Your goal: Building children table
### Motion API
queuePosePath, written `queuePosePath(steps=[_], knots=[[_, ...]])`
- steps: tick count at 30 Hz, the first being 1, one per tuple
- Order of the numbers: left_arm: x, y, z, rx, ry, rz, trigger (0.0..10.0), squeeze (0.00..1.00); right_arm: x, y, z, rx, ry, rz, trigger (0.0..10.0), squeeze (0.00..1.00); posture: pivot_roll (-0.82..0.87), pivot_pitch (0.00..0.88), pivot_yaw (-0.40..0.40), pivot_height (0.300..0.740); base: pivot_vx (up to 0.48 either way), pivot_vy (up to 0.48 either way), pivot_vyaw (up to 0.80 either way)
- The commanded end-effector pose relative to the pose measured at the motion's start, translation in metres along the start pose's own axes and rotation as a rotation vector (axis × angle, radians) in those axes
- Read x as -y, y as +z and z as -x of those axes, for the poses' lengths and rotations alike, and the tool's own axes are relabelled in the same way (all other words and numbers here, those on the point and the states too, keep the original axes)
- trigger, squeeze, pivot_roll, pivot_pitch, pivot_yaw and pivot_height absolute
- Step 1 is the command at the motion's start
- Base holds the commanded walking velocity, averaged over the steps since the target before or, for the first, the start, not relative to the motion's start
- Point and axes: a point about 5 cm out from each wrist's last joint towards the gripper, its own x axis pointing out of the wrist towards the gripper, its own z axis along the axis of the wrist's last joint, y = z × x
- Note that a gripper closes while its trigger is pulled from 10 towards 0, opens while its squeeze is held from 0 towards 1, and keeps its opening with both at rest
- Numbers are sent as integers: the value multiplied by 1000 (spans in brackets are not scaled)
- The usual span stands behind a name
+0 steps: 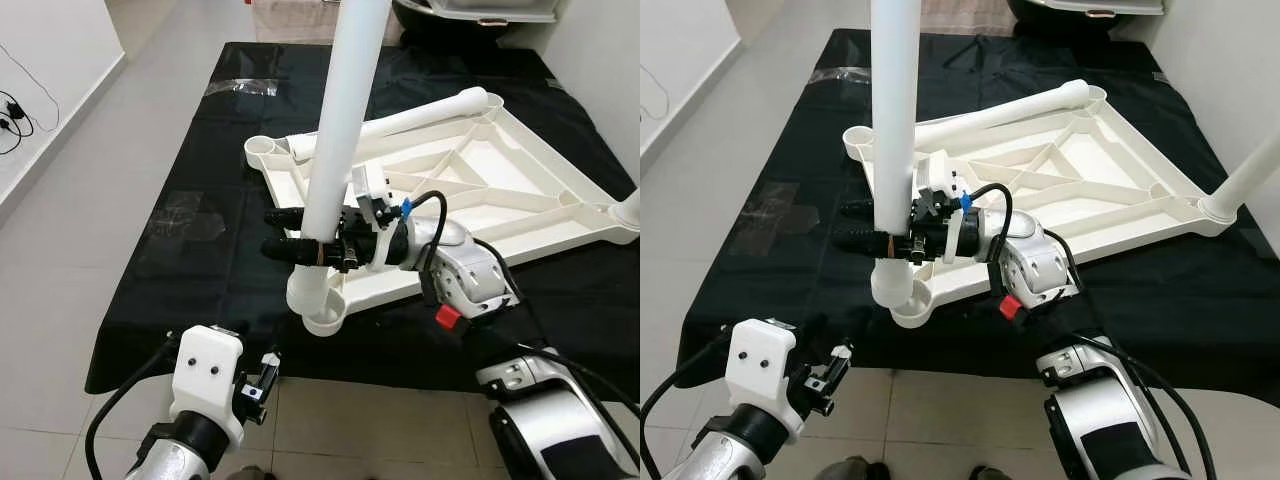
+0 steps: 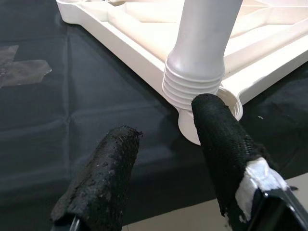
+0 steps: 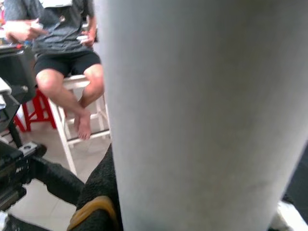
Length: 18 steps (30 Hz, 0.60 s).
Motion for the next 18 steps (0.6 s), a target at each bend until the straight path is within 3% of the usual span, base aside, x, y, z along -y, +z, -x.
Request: queuePosePath(steps=[1, 18], knots=[[2, -1, 3, -16, -7, -1, 10000, 0, -1, -3, 2, -25, 42, -7, 10000, 0, 200, 225, -29, 740, 0, 0, 0], [2, -2, 1, -22, -12, -5, 10000, 0, -6, 5, 13, 0, 177, -47, 10000, 0, 192, 222, -32, 740, 0, 0, 0]])
